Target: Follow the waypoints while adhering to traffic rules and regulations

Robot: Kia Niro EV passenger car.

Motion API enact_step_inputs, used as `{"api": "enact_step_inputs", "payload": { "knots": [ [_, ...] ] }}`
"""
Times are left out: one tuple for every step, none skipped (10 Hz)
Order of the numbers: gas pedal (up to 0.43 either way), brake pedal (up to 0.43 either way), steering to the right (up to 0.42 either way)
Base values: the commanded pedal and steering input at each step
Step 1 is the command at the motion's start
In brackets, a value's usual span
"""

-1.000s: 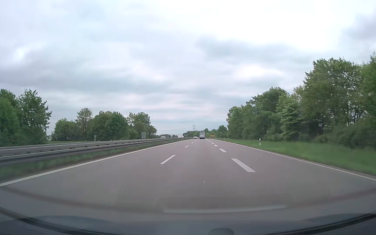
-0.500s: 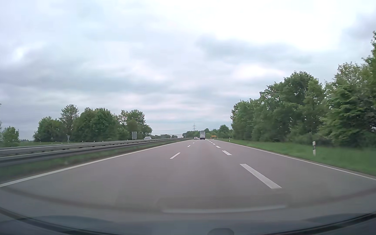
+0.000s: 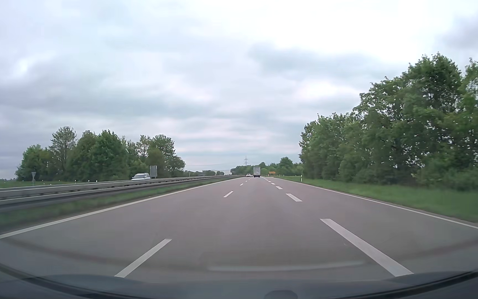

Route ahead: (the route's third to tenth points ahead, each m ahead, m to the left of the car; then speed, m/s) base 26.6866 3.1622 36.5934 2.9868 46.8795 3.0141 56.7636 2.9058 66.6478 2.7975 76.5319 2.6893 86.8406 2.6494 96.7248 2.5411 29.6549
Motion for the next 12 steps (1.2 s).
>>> {"api": "enact_step_inputs", "payload": {
  "knots": [
    [0.157,0.000,0.000],
    [0.157,0.000,0.000],
    [0.157,0.000,0.000],
    [0.157,0.000,-0.001],
    [0.150,0.000,-0.001],
    [0.150,0.000,-0.001],
    [0.118,0.000,-0.001],
    [0.110,0.000,-0.001],
    [0.110,0.000,-0.001],
    [0.098,0.000,-0.001],
    [0.087,0.000,-0.001],
    [0.079,0.000,-0.001]
  ]
}}
